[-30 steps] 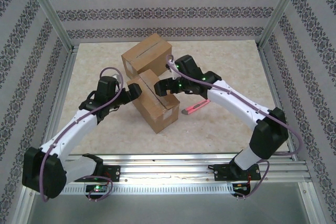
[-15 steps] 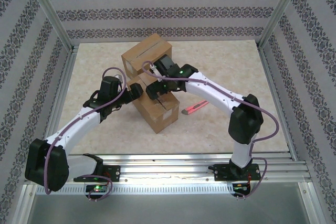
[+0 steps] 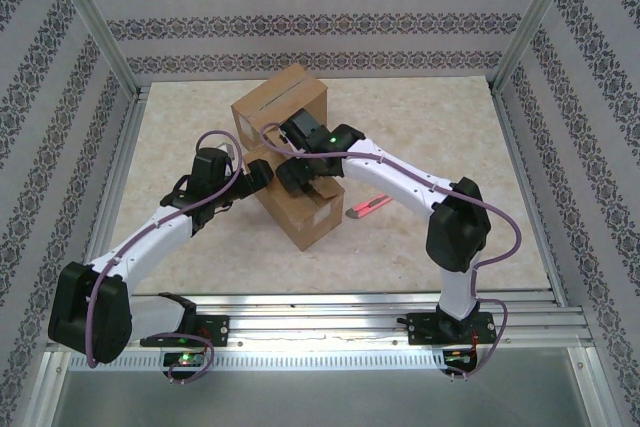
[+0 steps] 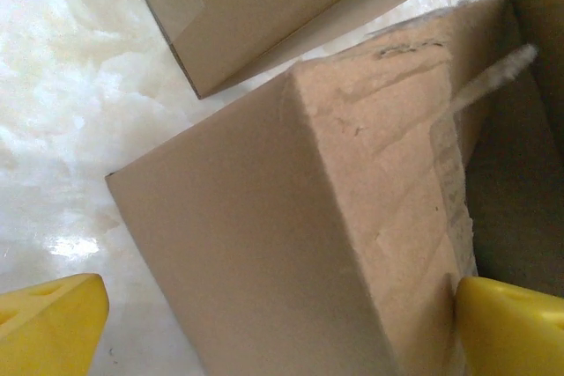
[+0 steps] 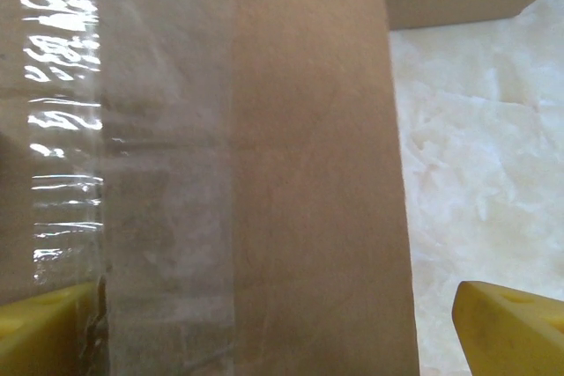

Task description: Unpack the express box

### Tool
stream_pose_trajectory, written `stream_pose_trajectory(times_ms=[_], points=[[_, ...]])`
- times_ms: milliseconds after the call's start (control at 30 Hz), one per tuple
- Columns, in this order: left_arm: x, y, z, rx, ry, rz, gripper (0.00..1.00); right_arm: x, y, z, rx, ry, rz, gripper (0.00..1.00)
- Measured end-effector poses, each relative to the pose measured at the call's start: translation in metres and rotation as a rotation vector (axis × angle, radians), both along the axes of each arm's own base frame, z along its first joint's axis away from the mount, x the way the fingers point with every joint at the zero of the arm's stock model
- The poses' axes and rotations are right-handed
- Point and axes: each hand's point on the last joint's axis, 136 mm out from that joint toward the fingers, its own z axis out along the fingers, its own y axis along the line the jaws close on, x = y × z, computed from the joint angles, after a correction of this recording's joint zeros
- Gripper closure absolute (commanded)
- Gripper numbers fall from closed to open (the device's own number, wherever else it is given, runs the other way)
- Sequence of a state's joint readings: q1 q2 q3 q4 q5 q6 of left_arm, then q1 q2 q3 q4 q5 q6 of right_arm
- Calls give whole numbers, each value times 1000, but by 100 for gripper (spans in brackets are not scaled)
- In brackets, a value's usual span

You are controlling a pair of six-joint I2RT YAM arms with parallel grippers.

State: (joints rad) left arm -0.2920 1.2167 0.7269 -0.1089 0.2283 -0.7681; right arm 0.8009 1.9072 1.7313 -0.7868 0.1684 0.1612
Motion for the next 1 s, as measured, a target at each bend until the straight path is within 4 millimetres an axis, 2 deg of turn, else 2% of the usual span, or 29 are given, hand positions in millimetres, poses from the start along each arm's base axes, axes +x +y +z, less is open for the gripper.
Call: stream_pose_trajectory(times_ms=[167,333,467,600,700,900,1000], points=[[-3,1,1,-2,-7,0,0,13,-8,9,-41,-66,-44,6],[-4,1,3,-4,-14,0,0,24,-20,20,-95,-137,-88,17],[-4,1,4,-3,-15,-2,0,32,-22,35,-115,-191,-96,27],[-5,2,4,-1,-16,-3,0,38,-21,43,-132,-219,-81,33],[-6,2,5,1,-18,-4,0,41,-16,41,-158,-221,-40,35],[-7,5,6,9,-20,-5,0,44,-6,25,-229,-172,66,45],[-8,6,6,14,-20,-5,0,45,-6,17,-262,-146,90,57]])
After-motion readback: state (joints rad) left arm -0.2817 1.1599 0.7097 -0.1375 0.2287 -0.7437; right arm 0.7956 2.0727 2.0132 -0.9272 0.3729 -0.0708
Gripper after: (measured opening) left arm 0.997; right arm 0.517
